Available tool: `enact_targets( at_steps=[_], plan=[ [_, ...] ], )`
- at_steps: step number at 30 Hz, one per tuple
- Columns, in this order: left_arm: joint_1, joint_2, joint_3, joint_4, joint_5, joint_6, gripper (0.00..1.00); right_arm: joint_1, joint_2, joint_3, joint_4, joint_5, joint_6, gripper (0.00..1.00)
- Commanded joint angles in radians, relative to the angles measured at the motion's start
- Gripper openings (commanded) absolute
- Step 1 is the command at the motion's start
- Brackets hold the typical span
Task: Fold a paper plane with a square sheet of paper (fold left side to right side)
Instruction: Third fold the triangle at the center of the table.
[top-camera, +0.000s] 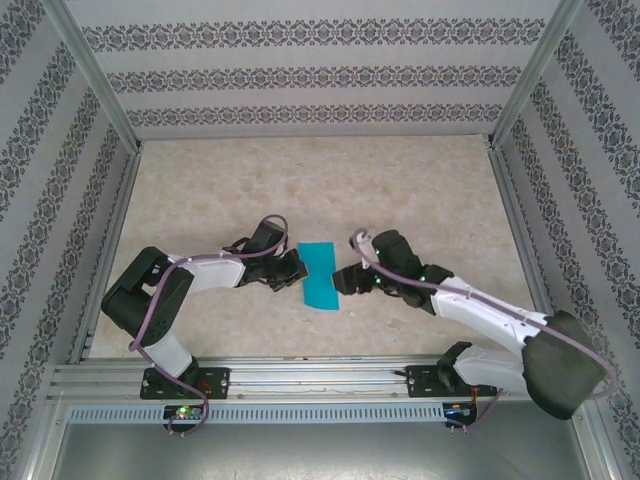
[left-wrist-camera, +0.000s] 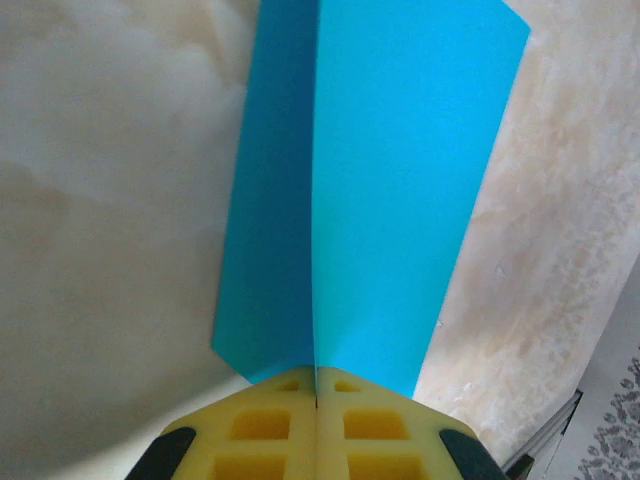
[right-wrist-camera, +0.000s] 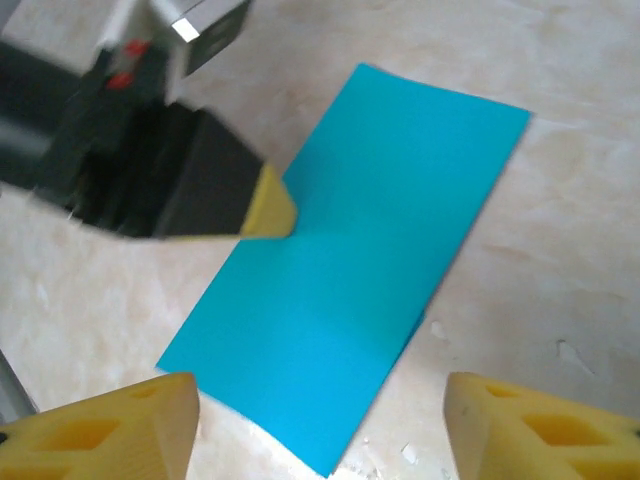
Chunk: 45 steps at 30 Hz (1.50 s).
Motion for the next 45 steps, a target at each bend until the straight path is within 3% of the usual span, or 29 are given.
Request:
enact_targets(
  at_steps=[1,7,10,24,31,40,42,45],
  plan=[
    [-0.013,-0.018,-0.015,0.073,-0.025,-0.071,0.00,0.120,-0.042,-0.035,-0.014,0.189,-0.132,0.70],
    [-0.021,-0.011,-0.011,0.085,-0.011,-0.077,0.00,0.333,0.074,-0.007,-0.022,0.397,-0.254,0.73],
    [-0.022,-0.015,-0.012,0.086,-0.009,-0.078,0.00,0.393,0.168,0.043,-0.027,0.466,-0.291,0.74],
    [-0.025,-0.013,-0.012,0.089,0.002,-0.079,0.00,0.422,0.393,0.177,0.035,0.502,-0.362,0.68],
    [-0.025,-0.012,-0.009,0.087,0.004,-0.079,0.00,0.420,0.418,0.193,0.037,0.499,-0.357,0.51],
    [-0.026,0.001,-0.001,0.078,0.013,-0.066,0.00,0.415,0.400,0.174,0.025,0.485,-0.329,0.10],
    [-0.024,0.001,0.000,0.079,0.014,-0.062,0.04,0.409,0.390,0.167,0.022,0.469,-0.315,0.01],
    [-0.018,-0.010,0.012,0.054,0.016,-0.043,0.13,0.387,0.369,0.151,0.019,0.426,-0.286,0.00]
  ],
)
